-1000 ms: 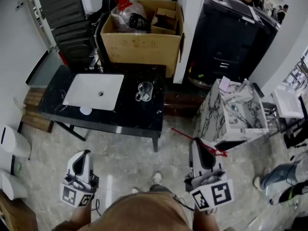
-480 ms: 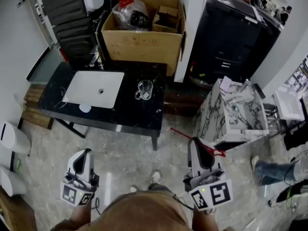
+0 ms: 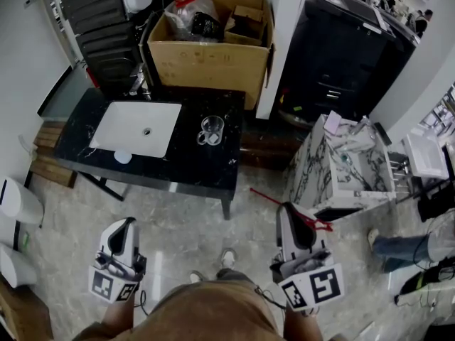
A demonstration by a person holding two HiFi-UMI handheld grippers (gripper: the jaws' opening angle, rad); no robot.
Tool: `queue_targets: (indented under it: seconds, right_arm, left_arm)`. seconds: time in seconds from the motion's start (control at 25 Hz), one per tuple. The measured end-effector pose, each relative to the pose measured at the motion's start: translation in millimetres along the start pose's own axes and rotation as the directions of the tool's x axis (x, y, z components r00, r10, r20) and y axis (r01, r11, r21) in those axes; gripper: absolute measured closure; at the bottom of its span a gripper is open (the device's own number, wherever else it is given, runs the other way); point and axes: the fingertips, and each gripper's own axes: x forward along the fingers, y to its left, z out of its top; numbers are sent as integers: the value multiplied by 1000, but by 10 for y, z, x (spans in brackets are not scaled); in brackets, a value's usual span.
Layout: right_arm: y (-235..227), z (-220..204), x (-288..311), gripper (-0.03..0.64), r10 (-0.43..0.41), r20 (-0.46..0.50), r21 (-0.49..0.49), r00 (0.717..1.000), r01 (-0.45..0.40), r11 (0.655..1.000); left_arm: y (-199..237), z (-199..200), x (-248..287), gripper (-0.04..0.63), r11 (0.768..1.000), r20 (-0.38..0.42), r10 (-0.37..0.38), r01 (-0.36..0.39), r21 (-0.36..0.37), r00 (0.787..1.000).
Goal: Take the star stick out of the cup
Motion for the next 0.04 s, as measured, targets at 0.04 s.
queue_targets:
  seconds: [0.04]
  right_arm:
    - [0, 1, 9, 604, 3, 0, 0, 1000, -3, 1000]
  left_arm:
    - [0, -1, 8, 594, 1000, 1, -1, 1, 0, 1000]
